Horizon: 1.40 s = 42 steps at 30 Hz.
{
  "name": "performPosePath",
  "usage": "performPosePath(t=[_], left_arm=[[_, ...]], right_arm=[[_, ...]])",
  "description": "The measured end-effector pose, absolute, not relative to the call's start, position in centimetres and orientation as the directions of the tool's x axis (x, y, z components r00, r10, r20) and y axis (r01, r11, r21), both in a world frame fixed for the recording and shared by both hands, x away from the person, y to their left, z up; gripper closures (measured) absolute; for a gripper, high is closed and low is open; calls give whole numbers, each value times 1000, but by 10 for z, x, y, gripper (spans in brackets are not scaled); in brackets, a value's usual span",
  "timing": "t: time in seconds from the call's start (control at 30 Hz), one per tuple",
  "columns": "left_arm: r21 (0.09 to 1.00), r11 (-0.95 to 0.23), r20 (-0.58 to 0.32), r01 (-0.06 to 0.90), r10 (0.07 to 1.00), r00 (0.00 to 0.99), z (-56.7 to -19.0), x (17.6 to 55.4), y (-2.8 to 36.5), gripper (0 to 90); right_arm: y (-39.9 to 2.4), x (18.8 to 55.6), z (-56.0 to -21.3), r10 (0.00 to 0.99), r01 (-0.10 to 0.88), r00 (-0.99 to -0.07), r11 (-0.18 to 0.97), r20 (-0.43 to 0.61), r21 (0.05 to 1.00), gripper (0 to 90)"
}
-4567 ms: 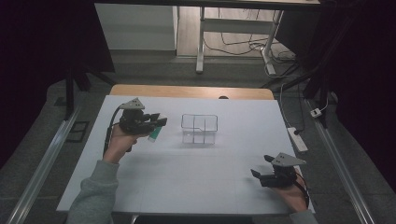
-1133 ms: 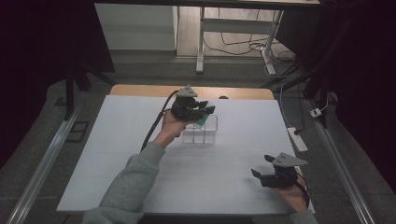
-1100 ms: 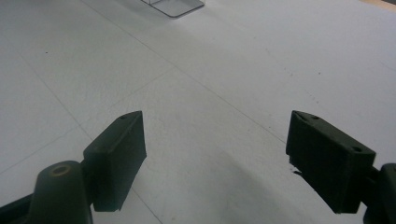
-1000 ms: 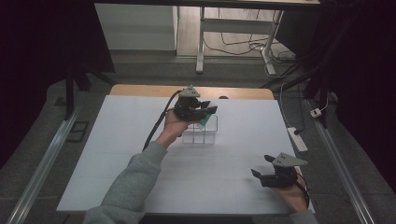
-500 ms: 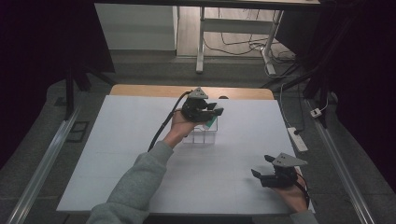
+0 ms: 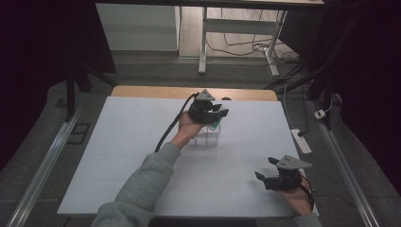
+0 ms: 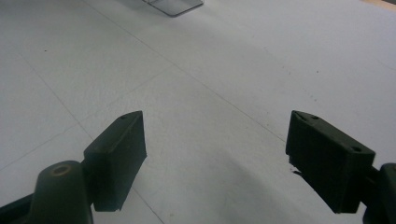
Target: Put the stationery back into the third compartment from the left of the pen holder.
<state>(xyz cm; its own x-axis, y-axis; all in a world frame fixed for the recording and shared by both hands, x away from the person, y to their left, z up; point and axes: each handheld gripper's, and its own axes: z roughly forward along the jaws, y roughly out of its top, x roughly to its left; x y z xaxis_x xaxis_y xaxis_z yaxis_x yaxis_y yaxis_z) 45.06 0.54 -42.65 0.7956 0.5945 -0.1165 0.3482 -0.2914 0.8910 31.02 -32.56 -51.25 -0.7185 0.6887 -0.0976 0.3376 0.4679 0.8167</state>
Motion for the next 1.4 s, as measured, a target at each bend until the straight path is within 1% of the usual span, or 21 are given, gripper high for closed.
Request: performPosePath(t=[0.17,0.3,0.33,0.43,0.47,0.77,1.0,1.3,1.4], left_arm=[[887,-282,-129,365,607,784,-429,454,7,638],[885,-292,-121,363,609,784,-432,454,6,630],[888,-283,-125,363,611,782,-432,453,6,602],[889,-282,-118,360,620,775,-431,450,8,463],[889,-285,-115,359,619,777,-430,450,9,445],[879,-314,-105,358,606,789,-429,442,21,416],[872,-329,-104,363,600,793,-430,433,32,375],[872,-322,-109,368,605,788,-432,414,58,367],[869,-341,-84,360,614,785,-434,406,67,367]], right_arm=[[-326,310,-513,690,337,-717,464,-96,819,194],[-326,310,-512,692,340,-715,475,-105,812,195],[-326,310,-513,690,339,-717,472,-101,814,195],[-325,309,-513,690,336,-717,471,-103,816,195],[-325,309,-513,690,336,-717,471,-103,816,194],[-325,309,-513,689,339,-718,476,-104,811,195],[-325,309,-513,688,339,-718,475,-103,812,195],[-324,309,-512,687,336,-718,480,-109,810,195],[-324,309,-512,687,334,-718,484,-115,809,195]])
